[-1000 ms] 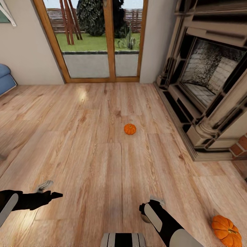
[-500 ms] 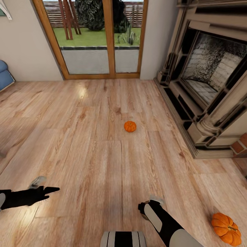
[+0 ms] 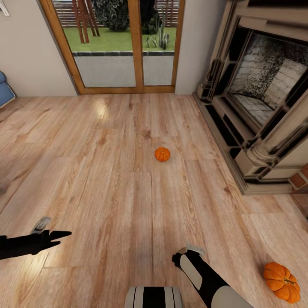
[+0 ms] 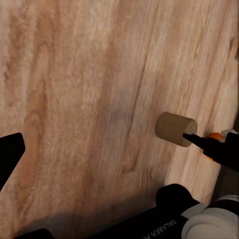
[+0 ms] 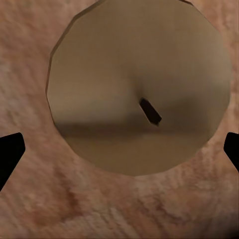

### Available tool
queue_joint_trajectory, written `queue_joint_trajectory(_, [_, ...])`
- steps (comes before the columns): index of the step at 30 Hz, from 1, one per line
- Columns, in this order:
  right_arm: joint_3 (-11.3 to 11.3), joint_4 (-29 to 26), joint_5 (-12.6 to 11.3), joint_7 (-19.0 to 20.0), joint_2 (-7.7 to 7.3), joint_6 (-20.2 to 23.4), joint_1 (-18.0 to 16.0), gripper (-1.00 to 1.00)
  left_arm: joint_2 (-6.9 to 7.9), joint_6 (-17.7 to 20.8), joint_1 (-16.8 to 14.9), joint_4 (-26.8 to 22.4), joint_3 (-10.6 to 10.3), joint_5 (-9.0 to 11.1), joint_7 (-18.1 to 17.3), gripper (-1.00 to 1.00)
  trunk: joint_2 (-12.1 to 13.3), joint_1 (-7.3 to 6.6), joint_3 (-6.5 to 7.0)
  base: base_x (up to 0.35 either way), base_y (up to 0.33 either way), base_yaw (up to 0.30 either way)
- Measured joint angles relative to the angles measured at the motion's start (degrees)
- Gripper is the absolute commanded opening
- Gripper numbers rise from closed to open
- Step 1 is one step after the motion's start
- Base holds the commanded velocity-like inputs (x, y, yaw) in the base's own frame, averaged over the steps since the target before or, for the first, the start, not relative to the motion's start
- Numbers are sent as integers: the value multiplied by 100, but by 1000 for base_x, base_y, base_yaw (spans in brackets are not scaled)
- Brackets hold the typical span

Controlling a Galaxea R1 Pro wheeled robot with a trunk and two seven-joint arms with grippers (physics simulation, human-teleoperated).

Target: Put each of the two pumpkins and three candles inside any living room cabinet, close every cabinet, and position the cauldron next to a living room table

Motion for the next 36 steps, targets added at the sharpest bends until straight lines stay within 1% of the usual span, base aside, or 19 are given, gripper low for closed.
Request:
queue_joint_trajectory(4, [0, 19, 3, 0, -2, -4, 0, 100, 64, 0, 0, 2, 0, 5, -99, 100, 0, 0, 0, 0, 0, 0])
queue_joint_trajectory(6, [0, 21, 5, 0, -1, -4, 0, 100, 72, 0, 0, 3, 0, 7, -112, 100, 0, 0, 0, 0, 0, 0])
queue_joint_trajectory(9, [0, 22, 4, 0, -3, -4, 0, 100, 78, -1, 0, 4, 0, 6, -122, 100, -4, 8, -66, 0, 0, 0])
queue_joint_trajectory(14, [-5, 30, 5, 0, -10, -17, 0, 100, 81, 0, 0, 4, 0, 1, -126, 100, -4, 8, -66, 0, 0, 0])
queue_joint_trajectory(18, [-6, 38, -1, 0, -17, -102, 0, 100, 81, -1, 0, 5, 0, -3, -126, 100, -9, 18, -154, 0, 0, 0])
queue_joint_trajectory(27, [-9, 96, -1, 0, -14, -126, 0, 100, 81, 0, 0, 8, 0, 8, -126, 100, -9, 18, -155, 1, 0, 0])
queue_joint_trajectory(36, [-9, 111, 0, 0, -10, -128, 0, 100, 74, -1, 5, 8, 0, 5, -135, 100, -9, 18, -155, 77, 0, 0])
